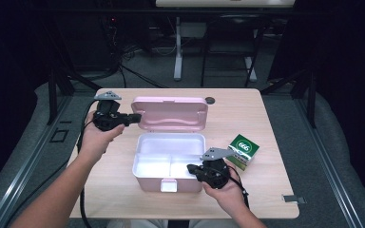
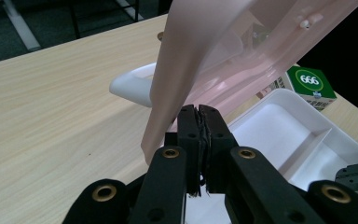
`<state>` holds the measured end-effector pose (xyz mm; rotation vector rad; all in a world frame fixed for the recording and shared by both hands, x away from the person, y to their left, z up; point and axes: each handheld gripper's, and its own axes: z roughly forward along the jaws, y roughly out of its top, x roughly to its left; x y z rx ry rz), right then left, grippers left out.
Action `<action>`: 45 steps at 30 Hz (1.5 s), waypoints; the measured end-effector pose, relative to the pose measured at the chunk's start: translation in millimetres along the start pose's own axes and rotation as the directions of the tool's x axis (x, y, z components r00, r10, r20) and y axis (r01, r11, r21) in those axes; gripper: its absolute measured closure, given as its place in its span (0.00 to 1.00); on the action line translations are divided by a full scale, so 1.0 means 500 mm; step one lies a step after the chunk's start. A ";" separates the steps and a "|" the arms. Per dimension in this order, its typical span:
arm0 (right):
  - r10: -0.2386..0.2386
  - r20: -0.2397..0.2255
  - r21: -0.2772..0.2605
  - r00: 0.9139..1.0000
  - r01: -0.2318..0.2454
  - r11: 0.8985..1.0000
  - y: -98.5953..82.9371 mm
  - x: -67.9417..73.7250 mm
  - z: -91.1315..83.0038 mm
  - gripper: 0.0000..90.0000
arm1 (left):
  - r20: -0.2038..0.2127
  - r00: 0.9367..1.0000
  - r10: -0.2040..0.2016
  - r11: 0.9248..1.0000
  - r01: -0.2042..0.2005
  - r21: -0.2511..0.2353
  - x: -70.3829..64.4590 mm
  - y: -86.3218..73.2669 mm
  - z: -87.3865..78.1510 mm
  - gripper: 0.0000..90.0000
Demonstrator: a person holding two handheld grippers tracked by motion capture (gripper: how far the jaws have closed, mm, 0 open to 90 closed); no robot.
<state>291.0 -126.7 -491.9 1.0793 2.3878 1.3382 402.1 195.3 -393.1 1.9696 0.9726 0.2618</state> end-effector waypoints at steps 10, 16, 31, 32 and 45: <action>-0.001 -0.004 -0.001 1.000 0.001 1.000 0.000 -0.001 0.001 1.00 | -0.016 1.000 -0.009 1.000 0.009 0.019 0.011 -0.001 0.013 0.96; 0.001 -0.004 -0.003 1.000 -0.001 1.000 -0.001 -0.001 0.001 1.00 | -0.023 1.000 -0.015 0.999 0.016 0.029 0.017 -0.001 0.020 0.96; 0.007 -0.006 -0.003 1.000 -0.007 1.000 -0.001 -0.001 0.001 1.00 | -0.039 0.999 -0.032 0.997 0.035 0.064 0.035 -0.010 0.041 0.92; 0.007 -0.006 -0.003 1.000 -0.007 1.000 -0.001 -0.001 0.002 1.00 | -0.044 0.998 -0.034 0.997 0.037 0.065 0.037 -0.010 0.041 0.92; 0.019 -0.020 0.001 1.000 -0.019 1.000 0.000 -0.005 0.002 1.00 | -0.060 0.997 -0.056 0.993 0.062 0.098 0.060 -0.030 0.042 0.78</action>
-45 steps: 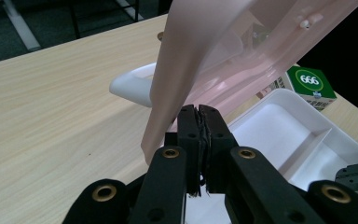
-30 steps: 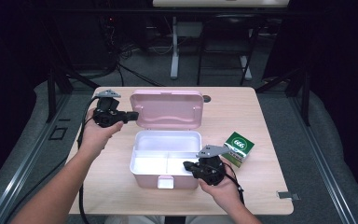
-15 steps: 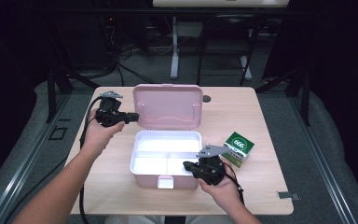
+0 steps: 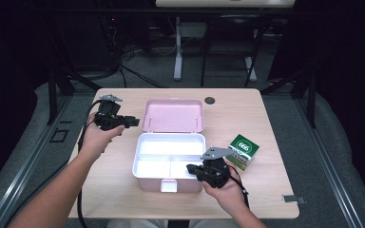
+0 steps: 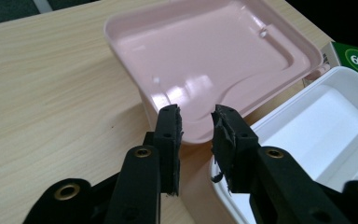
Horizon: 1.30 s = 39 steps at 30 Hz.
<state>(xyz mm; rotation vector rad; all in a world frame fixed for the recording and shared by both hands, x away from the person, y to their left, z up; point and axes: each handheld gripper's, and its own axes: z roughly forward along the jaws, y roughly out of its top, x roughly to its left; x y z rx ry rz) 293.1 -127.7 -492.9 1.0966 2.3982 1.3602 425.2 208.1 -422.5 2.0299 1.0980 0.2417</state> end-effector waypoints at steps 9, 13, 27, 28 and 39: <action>0.004 0.003 -0.003 1.000 -0.004 1.000 -0.001 0.001 0.000 1.00 | -0.019 1.000 -0.004 1.000 0.004 0.017 0.016 -0.017 -0.005 0.71; -0.005 0.011 -0.005 1.000 0.005 1.000 0.000 0.004 -0.001 0.99 | -0.024 1.000 0.005 1.000 -0.004 0.017 0.020 -0.019 -0.014 0.69; -0.029 0.025 -0.020 0.999 0.029 0.999 0.025 -0.005 -0.041 0.73 | -0.029 0.981 0.193 0.977 -0.189 0.102 0.000 -0.018 -0.043 0.64; -0.033 0.026 -0.021 0.999 0.034 0.999 0.027 -0.007 -0.043 0.72 | -0.030 0.978 0.206 0.973 -0.202 0.116 -0.001 -0.016 -0.044 0.64; -0.015 0.042 -0.068 0.999 0.018 0.998 0.031 -0.030 -0.070 0.66 | -0.005 0.944 0.330 0.923 -0.322 0.209 -0.027 -0.004 -0.050 0.64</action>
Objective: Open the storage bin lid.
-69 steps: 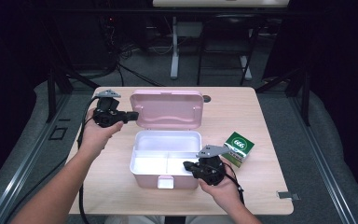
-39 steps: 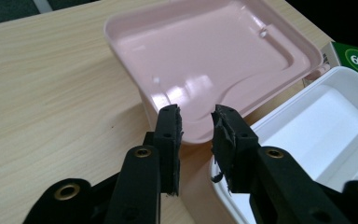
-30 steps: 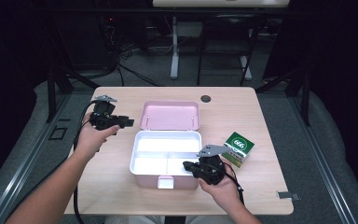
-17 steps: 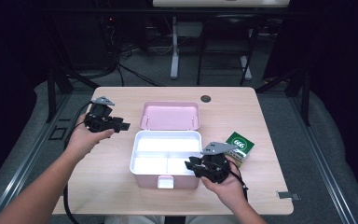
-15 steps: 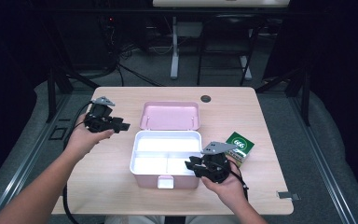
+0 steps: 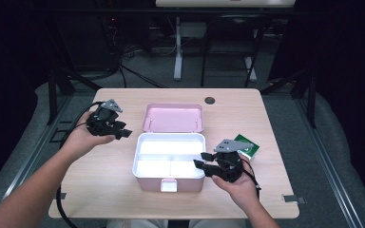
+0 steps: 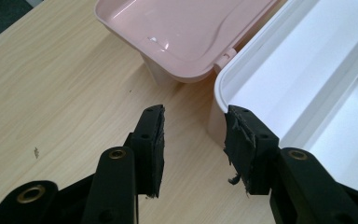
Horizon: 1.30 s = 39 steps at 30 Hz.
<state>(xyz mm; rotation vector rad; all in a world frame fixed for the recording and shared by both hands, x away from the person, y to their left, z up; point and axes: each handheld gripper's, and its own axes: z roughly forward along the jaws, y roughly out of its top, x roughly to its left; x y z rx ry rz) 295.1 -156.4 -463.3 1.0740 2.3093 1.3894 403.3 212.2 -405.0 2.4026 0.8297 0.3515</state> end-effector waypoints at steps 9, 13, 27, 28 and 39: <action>0.021 0.012 -0.015 1.000 -0.021 1.000 -0.005 -0.014 -0.014 0.66 | 0.000 0.991 0.135 0.990 -0.134 0.051 -0.055 0.024 0.007 0.64; 0.022 0.019 -0.013 1.000 -0.021 1.000 -0.012 -0.020 -0.017 0.66 | 0.004 0.972 0.236 0.968 -0.235 0.082 -0.092 0.048 0.016 0.68; 0.053 0.044 -0.025 0.998 -0.052 0.998 -0.024 -0.041 -0.031 0.67 | 0.064 0.874 0.481 0.849 -0.483 0.214 -0.198 0.111 0.058 0.77; 0.055 0.046 -0.025 0.997 -0.054 0.998 -0.025 -0.042 -0.032 0.67 | 0.073 0.865 0.497 0.837 -0.500 0.222 -0.206 0.114 0.062 0.77; 0.081 0.059 -0.027 0.995 -0.079 0.996 -0.034 -0.059 -0.040 0.67 | 0.115 0.793 0.598 0.743 -0.603 0.291 -0.262 0.130 0.110 0.79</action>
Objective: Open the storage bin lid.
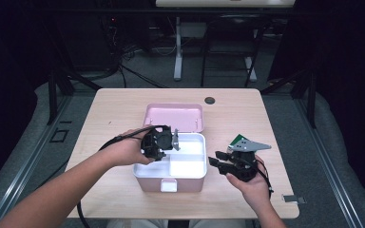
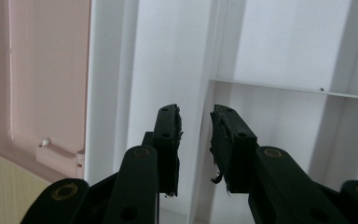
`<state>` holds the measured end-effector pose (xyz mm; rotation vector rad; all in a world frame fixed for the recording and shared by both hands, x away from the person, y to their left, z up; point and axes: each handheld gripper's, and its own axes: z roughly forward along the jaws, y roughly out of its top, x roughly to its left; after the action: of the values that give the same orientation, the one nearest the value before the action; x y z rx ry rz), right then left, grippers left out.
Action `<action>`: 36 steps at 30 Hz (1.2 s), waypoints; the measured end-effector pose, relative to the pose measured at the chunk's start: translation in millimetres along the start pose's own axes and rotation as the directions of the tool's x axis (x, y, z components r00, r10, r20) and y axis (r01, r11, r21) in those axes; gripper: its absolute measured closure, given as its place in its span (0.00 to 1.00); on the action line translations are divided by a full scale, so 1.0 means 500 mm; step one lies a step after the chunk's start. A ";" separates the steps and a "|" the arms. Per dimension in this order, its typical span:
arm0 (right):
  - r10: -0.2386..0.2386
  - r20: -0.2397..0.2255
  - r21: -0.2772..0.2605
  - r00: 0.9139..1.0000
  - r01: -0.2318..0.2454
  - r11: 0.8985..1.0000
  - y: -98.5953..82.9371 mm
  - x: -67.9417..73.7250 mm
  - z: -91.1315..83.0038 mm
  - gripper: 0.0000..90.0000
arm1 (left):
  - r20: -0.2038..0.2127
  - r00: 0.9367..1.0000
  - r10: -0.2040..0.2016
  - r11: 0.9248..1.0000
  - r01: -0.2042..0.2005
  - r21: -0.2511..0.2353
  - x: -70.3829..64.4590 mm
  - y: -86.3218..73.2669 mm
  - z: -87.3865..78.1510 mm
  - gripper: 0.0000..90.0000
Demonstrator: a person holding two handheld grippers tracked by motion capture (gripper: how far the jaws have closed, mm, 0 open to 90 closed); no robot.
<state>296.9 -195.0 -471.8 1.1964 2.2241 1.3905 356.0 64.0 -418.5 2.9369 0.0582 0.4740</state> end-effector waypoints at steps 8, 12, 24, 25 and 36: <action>0.012 0.002 0.006 1.000 -0.012 1.000 -0.007 -0.007 0.001 0.68 | 0.017 0.999 0.031 0.999 -0.032 0.036 -0.009 0.016 0.025 0.82; 0.017 0.007 0.006 1.000 -0.017 1.000 -0.009 -0.010 0.001 0.68 | 0.027 0.999 0.033 0.998 -0.034 0.045 -0.013 0.021 0.037 0.85; 0.040 0.016 0.005 0.999 -0.040 0.999 -0.018 -0.022 -0.001 0.68 | 0.026 0.997 0.079 0.993 -0.081 0.081 -0.012 0.038 0.056 0.91; 0.041 0.015 0.006 0.999 -0.041 0.999 -0.018 -0.023 -0.001 0.68 | 0.026 0.996 0.083 0.993 -0.085 0.084 -0.012 0.038 0.057 0.91; 0.053 0.021 0.006 0.998 -0.053 0.999 -0.023 -0.029 0.001 0.69 | 0.031 0.995 0.091 0.991 -0.094 0.094 -0.012 0.041 0.053 0.93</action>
<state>300.6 -208.1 -484.5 1.2755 2.1993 1.3848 359.0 39.2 -441.4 3.0492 -0.0605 0.4579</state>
